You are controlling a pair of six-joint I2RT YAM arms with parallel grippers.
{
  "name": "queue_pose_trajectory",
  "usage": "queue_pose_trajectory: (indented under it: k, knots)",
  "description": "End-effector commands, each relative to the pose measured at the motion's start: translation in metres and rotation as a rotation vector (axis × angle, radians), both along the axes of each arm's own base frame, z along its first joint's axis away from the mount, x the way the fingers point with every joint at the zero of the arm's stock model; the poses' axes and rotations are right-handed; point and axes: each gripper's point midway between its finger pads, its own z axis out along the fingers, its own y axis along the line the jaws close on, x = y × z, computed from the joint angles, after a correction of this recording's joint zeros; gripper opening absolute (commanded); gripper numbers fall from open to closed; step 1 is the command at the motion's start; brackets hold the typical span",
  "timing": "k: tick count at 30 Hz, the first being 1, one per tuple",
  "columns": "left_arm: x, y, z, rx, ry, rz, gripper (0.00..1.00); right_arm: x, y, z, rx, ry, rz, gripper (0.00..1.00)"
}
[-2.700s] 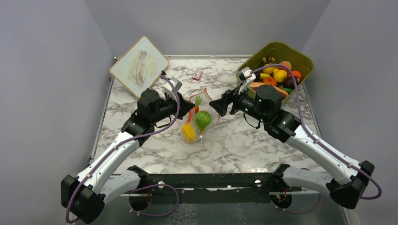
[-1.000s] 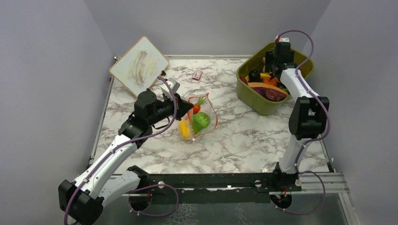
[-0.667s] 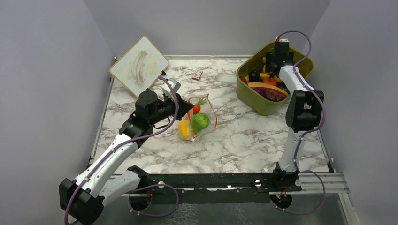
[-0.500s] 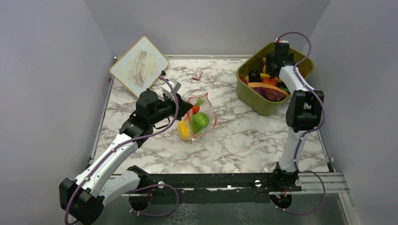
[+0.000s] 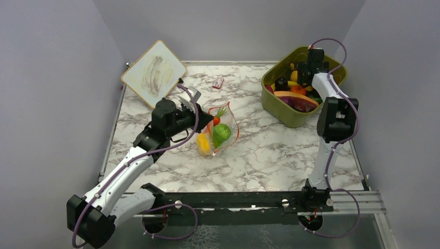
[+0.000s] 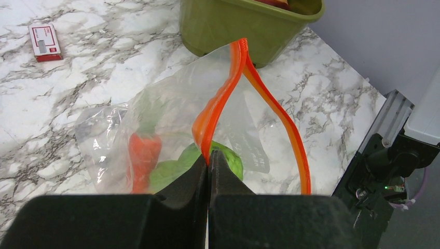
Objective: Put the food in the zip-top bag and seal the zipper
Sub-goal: Pick up the fake fruit from the bin.
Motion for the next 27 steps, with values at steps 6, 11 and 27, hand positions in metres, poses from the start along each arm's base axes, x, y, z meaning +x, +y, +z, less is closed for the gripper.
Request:
queue_pose_trajectory:
  k: [6,11,27]
  knots:
    - [0.003,-0.001,0.019,-0.023,-0.05,0.002,0.0,0.007,-0.013,-0.006,0.029,0.008,0.025,0.84]
    - [0.002,-0.002,0.02,-0.026,-0.05,-0.003,0.0,0.01,-0.01,-0.012,0.058,0.01,0.037,0.8]
    - [0.0,-0.003,0.021,-0.036,-0.052,-0.015,0.0,0.007,0.003,-0.011,0.139,0.014,0.074,0.55]
